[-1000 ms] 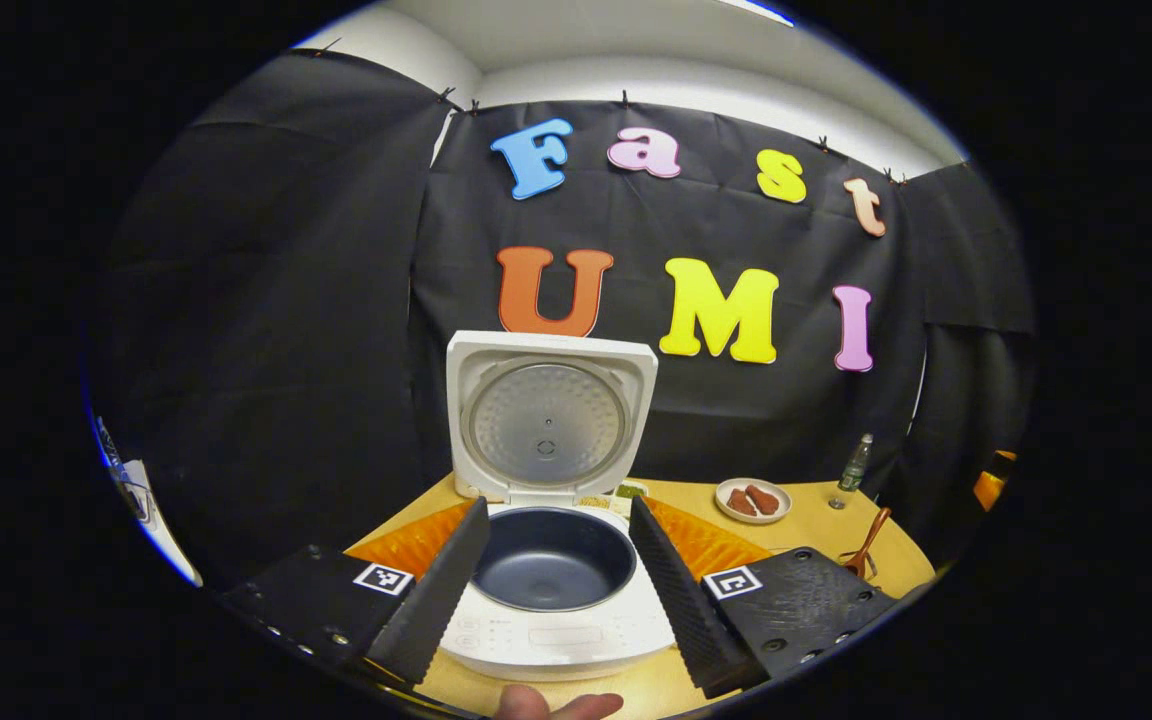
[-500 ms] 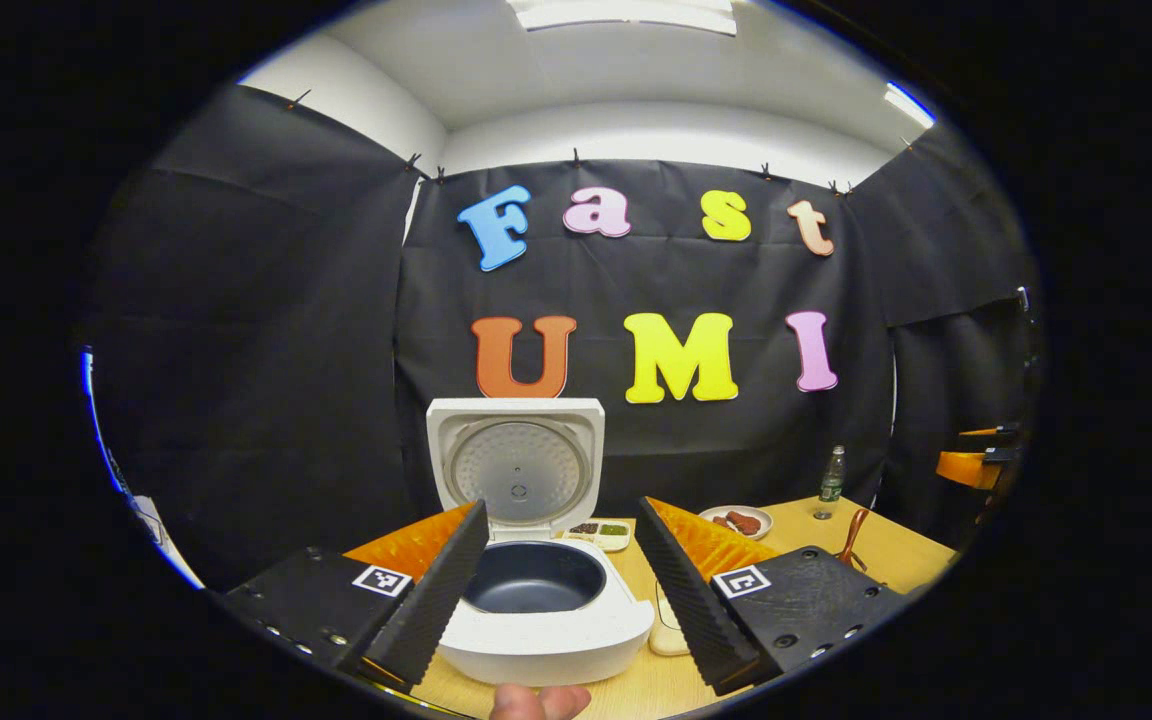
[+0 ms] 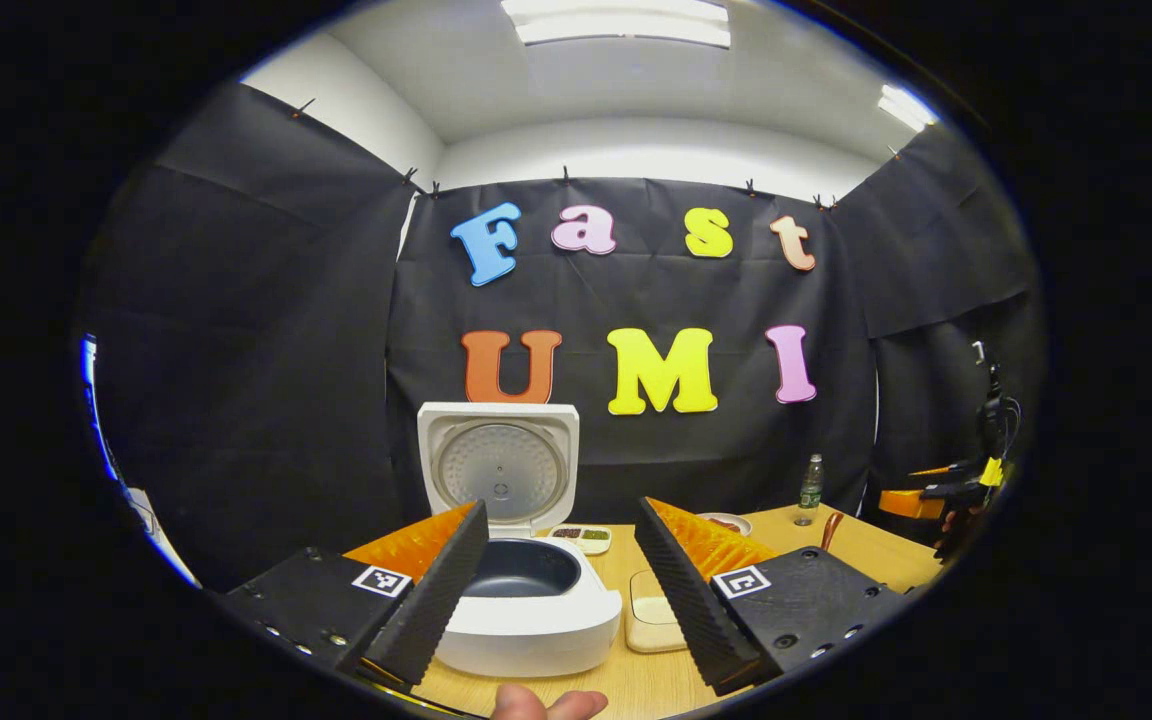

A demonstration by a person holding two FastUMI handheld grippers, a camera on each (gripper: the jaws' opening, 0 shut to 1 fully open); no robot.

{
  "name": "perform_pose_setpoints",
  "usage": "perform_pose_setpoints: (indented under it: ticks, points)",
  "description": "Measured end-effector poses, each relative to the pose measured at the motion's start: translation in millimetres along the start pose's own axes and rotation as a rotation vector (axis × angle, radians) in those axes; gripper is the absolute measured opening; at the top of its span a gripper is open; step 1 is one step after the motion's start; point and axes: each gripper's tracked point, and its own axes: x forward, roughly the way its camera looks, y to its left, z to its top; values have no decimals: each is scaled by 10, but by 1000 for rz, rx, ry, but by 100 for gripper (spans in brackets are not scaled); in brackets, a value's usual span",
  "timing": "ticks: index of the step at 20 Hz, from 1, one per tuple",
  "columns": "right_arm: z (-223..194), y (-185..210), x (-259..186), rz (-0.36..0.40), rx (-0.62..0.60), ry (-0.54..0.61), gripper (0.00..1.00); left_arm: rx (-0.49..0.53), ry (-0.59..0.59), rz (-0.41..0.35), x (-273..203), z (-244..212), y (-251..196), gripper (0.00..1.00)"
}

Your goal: Close the left gripper, press the button to open the rice cooker; take a wooden spoon from the chopstick holder with the right hand, scoop a spoonful of rice and pour it into the rice cooker, then put the wooden spoon back into the chopstick holder.

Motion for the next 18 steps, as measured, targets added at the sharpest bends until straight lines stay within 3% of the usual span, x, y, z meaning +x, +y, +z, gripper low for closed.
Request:
perform_pose_setpoints:
  ticks: [7,10,13,18]
  points:
    - [-705,-178,919,74,180,166,100,-24,3,10,63,-229,130,94]
    - [-875,-215,1309,105,234,219,87,-26,24,19,191,-393,205,94]
    - [-922,-153,1493,156,266,239,83,-21,50,59,288,-516,374,94]
    - [-835,-133,1548,172,216,216,49,-26,92,96,274,-622,458,94]
